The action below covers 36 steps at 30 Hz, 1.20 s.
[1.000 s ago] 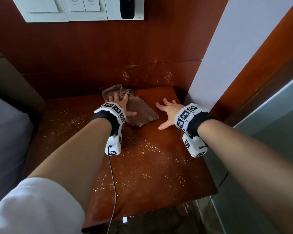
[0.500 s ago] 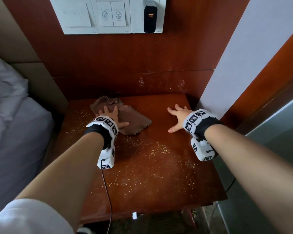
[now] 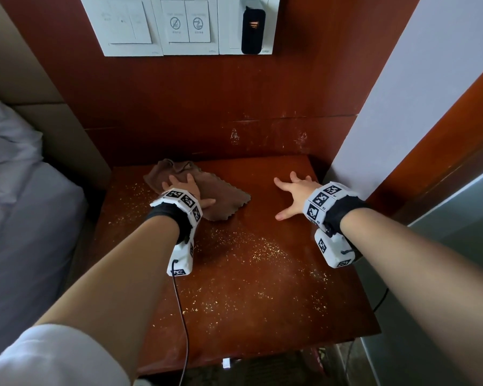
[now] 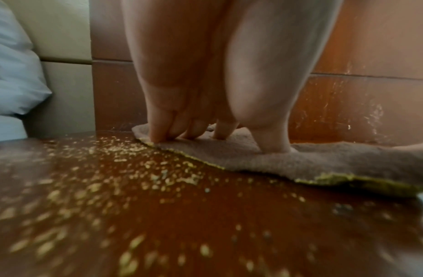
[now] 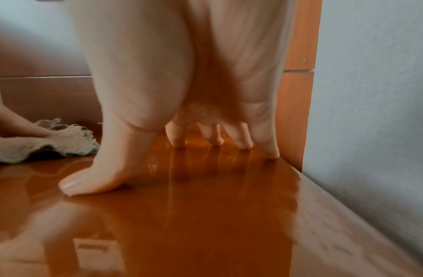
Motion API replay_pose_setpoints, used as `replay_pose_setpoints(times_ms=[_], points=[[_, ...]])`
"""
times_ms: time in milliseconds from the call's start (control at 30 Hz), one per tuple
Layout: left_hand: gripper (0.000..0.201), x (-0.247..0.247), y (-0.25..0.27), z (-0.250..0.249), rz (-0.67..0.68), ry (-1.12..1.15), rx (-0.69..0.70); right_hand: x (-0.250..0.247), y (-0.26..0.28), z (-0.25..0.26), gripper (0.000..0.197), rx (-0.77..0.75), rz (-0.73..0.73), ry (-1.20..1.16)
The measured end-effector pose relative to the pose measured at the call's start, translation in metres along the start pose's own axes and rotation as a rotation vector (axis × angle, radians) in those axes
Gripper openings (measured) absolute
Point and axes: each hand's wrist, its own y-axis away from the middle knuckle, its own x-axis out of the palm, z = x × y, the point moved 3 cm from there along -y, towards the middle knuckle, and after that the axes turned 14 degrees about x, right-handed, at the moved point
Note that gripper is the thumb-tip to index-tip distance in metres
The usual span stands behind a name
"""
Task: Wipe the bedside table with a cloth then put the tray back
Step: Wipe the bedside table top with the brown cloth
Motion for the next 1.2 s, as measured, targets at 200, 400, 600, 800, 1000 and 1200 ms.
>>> replay_pose_setpoints(times_ms=[200, 400, 600, 800, 1000, 1200], points=[[0.101, -0.008, -0.022, -0.001, -0.013, -0.021, 0.002, -0.001, -0.005, 0.004, 0.106, 0.014, 0.012, -0.024], [0.102, -0.013, -0.032, -0.001, -0.029, -0.017, 0.007, 0.0, -0.014, 0.005, 0.107, 0.019, 0.007, -0.03], [0.096, -0.012, -0.016, 0.0, -0.051, -0.043, 0.041, -0.002, -0.02, 0.007, 0.107, 0.031, 0.004, -0.03], [0.096, -0.003, 0.013, 0.012, -0.019, -0.105, 0.124, -0.004, -0.018, 0.007, 0.106, 0.046, -0.003, -0.008], [0.097, 0.006, 0.04, 0.024, -0.004, -0.116, 0.109, -0.006, -0.01, 0.013, 0.105, 0.061, -0.008, 0.032], [0.093, 0.017, 0.053, 0.036, -0.008, -0.077, 0.111, -0.005, 0.004, 0.033, 0.096, -0.006, -0.009, 0.093]])
